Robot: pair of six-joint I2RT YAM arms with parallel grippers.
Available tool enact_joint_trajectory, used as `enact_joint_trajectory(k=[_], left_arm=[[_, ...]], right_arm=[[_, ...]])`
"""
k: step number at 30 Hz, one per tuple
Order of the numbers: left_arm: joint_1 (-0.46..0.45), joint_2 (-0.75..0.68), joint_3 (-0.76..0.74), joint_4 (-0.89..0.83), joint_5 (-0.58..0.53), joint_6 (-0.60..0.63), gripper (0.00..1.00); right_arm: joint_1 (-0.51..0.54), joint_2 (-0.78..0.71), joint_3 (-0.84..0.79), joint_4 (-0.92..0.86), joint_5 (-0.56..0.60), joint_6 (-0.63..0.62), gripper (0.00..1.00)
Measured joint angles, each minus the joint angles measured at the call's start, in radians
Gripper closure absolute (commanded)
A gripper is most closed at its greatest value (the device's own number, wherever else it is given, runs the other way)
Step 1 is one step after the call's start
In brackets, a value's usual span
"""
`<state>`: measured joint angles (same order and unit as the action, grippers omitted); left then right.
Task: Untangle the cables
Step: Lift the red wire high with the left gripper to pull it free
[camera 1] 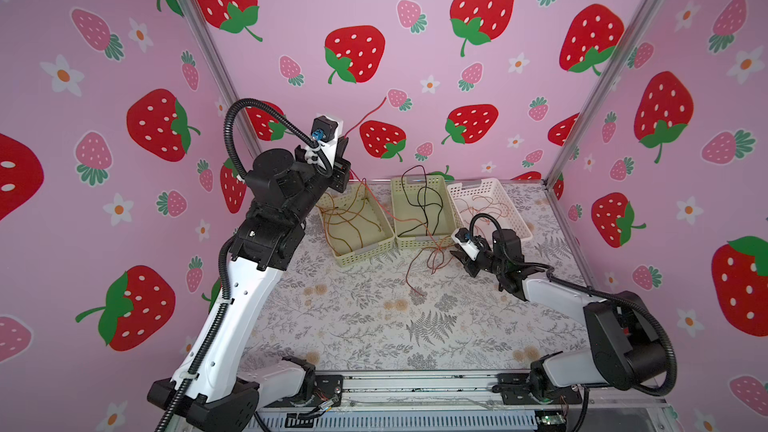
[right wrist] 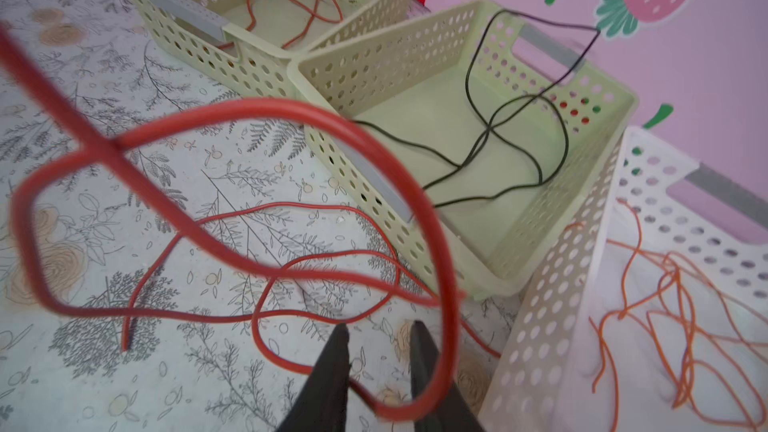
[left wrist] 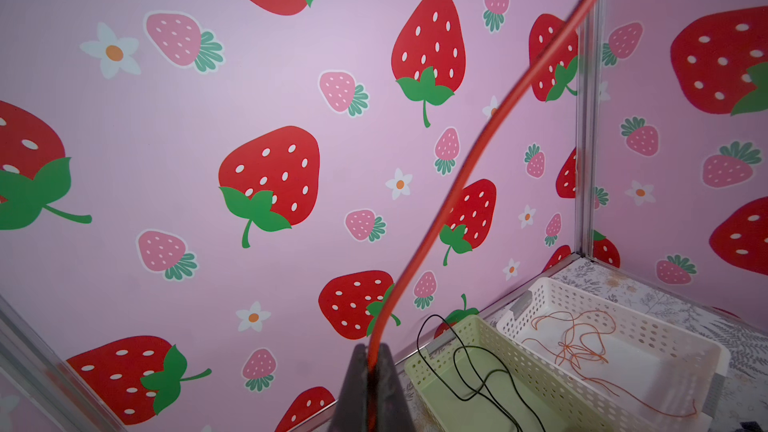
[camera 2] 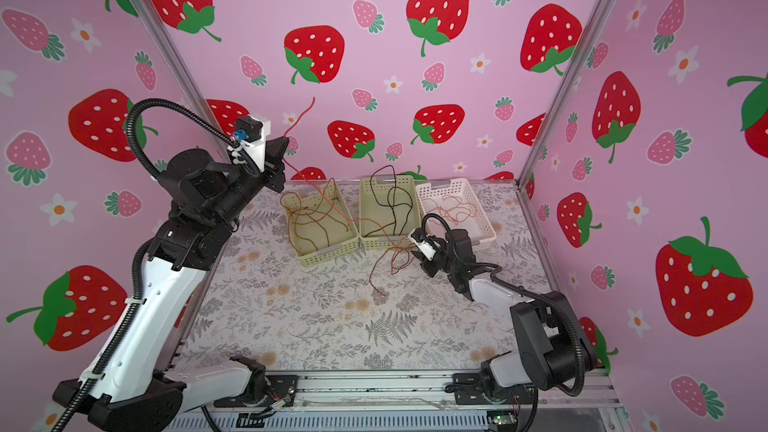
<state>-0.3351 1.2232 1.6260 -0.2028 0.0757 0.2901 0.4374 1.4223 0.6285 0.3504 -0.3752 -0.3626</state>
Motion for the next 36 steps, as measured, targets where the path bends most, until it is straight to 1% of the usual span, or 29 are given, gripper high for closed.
enact_joint_trajectory(k=[1, 3, 5, 9, 12, 14, 16, 18, 22, 24, 32, 34, 36], left_arm=[[0.002, 0.001, 0.011, 0.000, 0.013, -0.002, 1.00], [0.002, 0.003, 0.026, 0.000, 0.041, -0.010, 1.00], [0.002, 0.008, 0.038, 0.001, 0.079, -0.027, 1.00], [-0.007, 0.026, 0.045, 0.002, 0.137, -0.052, 1.00], [-0.017, 0.050, 0.053, 0.002, 0.160, -0.061, 1.00], [-0.021, 0.069, 0.061, 0.002, 0.171, -0.069, 1.00], [-0.026, 0.082, 0.068, 0.001, 0.178, -0.075, 1.00], [-0.032, 0.091, 0.071, 0.001, 0.181, -0.078, 1.00], [-0.045, 0.101, 0.093, 0.002, 0.192, -0.079, 1.00], [-0.049, 0.117, 0.122, 0.004, 0.197, -0.079, 1.00], [-0.062, 0.270, 0.336, 0.026, 0.213, -0.065, 1.00], [-0.063, 0.314, 0.391, 0.021, 0.204, -0.045, 1.00], [-0.063, 0.357, 0.445, 0.013, 0.190, -0.020, 1.00]], right_arm=[[-0.001, -0.004, -0.002, -0.009, 0.013, -0.009, 0.56], [-0.002, -0.018, -0.008, -0.018, 0.042, -0.023, 0.54], [-0.003, -0.035, -0.010, -0.026, 0.071, -0.033, 0.50], [-0.004, -0.070, -0.010, -0.037, 0.071, -0.051, 0.49], [-0.004, -0.110, -0.010, -0.036, 0.043, -0.060, 0.41], [-0.004, -0.134, -0.009, -0.038, 0.041, -0.075, 0.34], [-0.003, -0.145, -0.002, -0.058, 0.047, -0.092, 0.30], [-0.004, -0.150, 0.010, -0.087, 0.076, -0.109, 0.30], [-0.002, -0.163, 0.048, -0.153, 0.195, -0.127, 0.30], [-0.001, -0.170, 0.071, -0.184, 0.223, -0.136, 0.30], [0.043, -0.175, 0.142, -0.308, 0.243, -0.165, 0.29], [0.050, -0.175, 0.142, -0.323, 0.236, -0.167, 0.30], [0.054, -0.175, 0.141, -0.333, 0.222, -0.172, 0.33]])
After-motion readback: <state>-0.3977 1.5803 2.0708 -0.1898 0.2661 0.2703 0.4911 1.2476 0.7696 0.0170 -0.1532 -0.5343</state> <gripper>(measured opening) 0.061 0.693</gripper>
